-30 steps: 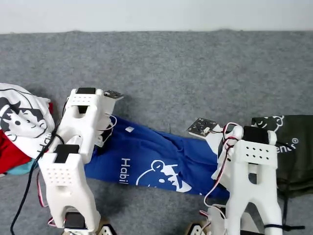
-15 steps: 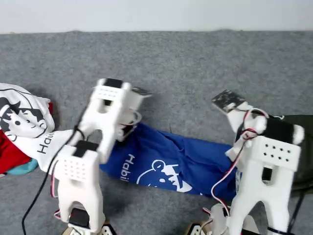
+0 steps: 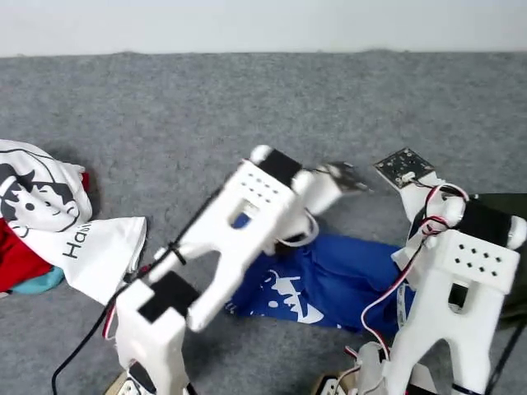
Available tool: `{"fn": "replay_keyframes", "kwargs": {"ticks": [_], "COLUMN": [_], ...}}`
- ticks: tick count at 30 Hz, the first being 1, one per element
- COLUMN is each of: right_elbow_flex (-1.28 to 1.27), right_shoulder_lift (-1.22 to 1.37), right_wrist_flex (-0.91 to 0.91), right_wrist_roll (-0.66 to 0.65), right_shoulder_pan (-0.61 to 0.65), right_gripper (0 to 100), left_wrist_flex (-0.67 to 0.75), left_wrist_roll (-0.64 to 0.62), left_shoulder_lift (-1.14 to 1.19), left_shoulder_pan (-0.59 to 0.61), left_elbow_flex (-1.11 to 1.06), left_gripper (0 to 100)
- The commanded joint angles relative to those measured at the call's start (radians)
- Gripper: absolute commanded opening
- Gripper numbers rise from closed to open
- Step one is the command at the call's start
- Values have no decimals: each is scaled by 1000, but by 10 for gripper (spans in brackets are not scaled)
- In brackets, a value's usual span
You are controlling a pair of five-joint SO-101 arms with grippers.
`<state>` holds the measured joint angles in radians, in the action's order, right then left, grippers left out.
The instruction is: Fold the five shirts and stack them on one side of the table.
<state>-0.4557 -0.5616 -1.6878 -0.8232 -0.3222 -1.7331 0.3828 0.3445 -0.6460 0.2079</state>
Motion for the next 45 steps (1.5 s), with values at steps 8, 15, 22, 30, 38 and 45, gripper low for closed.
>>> {"fn": "replay_keyframes", "kwargs": {"ticks": [8,15,22,30,38,45], "right_elbow_flex": [68,255,351,350,348,347], "right_shoulder_lift": [-24,-24,-24,-25,-25,-25], "right_wrist_flex": [19,30,71,54,54,53], "right_wrist_roll": [60,60,147,173,198,229], "right_shoulder_pan": [-79,-397,-622,-627,-627,-608], "right_gripper": [218,225,260,260,260,260], "left_wrist_flex": [-5,-21,-21,-17,75,74], "left_wrist_roll": [14,12,12,-46,-51,-51], "left_shoulder_lift": [187,402,414,414,459,611], "left_shoulder_pan": [-173,-287,-313,-393,-445,-463], "left_elbow_flex": [487,740,737,809,808,1017], "left_gripper": [14,14,14,15,15,15]}}
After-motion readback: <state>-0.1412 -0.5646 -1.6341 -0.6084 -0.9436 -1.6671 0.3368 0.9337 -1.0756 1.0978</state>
